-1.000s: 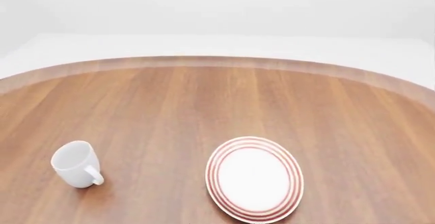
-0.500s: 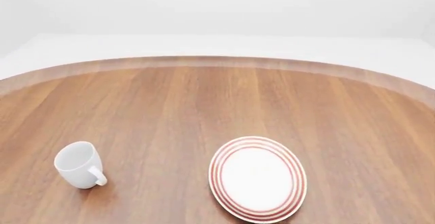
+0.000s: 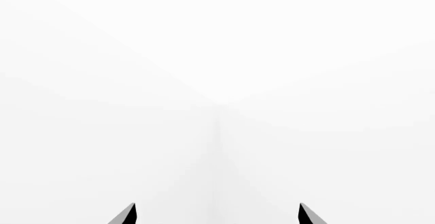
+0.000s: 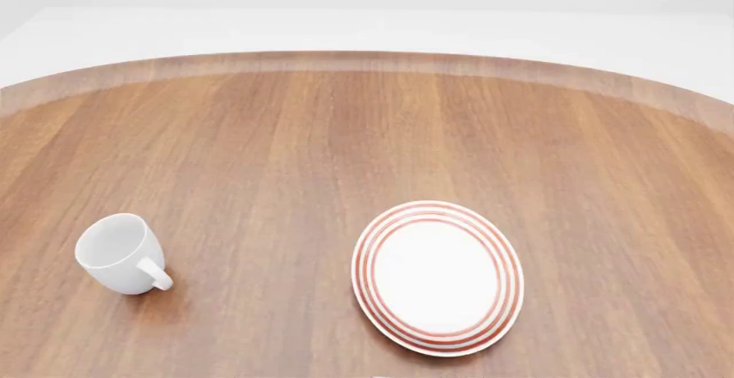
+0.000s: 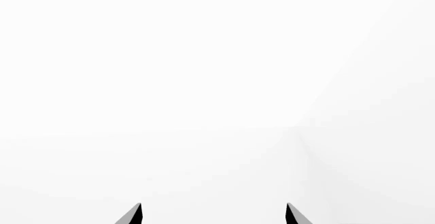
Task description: Pick up the white mug and put it on the plate, and put the chocolate pudding to the right of the plate.
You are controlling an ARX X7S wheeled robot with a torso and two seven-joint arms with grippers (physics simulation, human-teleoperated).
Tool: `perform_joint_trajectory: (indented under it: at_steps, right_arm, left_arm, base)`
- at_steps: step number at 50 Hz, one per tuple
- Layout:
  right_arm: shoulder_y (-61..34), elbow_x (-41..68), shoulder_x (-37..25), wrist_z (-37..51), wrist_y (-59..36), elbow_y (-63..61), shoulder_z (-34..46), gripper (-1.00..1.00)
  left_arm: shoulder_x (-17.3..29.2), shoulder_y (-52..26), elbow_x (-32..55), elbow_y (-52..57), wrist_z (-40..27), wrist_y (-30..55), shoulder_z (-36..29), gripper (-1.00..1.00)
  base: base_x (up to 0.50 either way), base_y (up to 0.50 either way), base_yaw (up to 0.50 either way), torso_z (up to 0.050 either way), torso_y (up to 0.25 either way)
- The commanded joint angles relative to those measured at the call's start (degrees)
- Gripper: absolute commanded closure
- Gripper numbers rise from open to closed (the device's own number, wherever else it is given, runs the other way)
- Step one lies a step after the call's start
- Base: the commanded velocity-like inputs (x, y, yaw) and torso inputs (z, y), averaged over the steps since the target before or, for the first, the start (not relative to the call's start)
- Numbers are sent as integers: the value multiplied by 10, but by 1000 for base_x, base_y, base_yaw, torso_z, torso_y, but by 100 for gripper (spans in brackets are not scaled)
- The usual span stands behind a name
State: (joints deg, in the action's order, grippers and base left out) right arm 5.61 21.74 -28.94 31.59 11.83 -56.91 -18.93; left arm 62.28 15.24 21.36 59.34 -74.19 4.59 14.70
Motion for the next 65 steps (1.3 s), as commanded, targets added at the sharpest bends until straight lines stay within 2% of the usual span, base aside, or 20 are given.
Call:
perform_joint_trajectory:
  at_steps: [1,5,8,15,27,39,53,56,65]
  right_arm:
    - [0,-10,7,-11,0,-1,-10,-100]
    - [1,-9,6,-10,1,0,-9,-100]
    - [1,-7,4,-8,1,0,-11,-100]
    - [3,-7,4,-7,3,2,-9,-100]
    - [10,-5,2,-3,5,1,-12,-100]
    - [11,-5,-1,0,7,4,-9,-100]
    - [15,-7,-1,-1,13,11,-5,-100]
    - [14,-8,0,-2,14,14,0,-100]
    - [18,-8,-1,-4,19,19,2,-100]
  left_arm:
    - [2,-54,18,-11,8,-4,-60,-100]
    - [-16,-135,40,-25,28,24,-156,-100]
    - [-31,-170,45,-26,43,36,-199,-100]
    - [-75,-243,79,-31,70,74,-273,-100]
    - [-158,-340,122,-76,99,139,-358,-100]
    - [-219,-393,136,-129,116,168,-399,-100]
    - [-294,-431,177,-233,101,200,-408,-100]
    - [-316,-431,186,-261,84,201,-400,-100]
    - [-360,-434,171,-341,88,177,-404,-100]
  base:
    - [0,0,0,0,0]
    - [0,0,0,0,0]
    - [0,0,0,0,0]
    - [0,0,0,0,0]
    - [0,0,0,0,0]
    - [0,0,0,0,0]
    - [0,0,0,0,0]
    - [0,0,0,0,0]
    - [0,0,0,0,0]
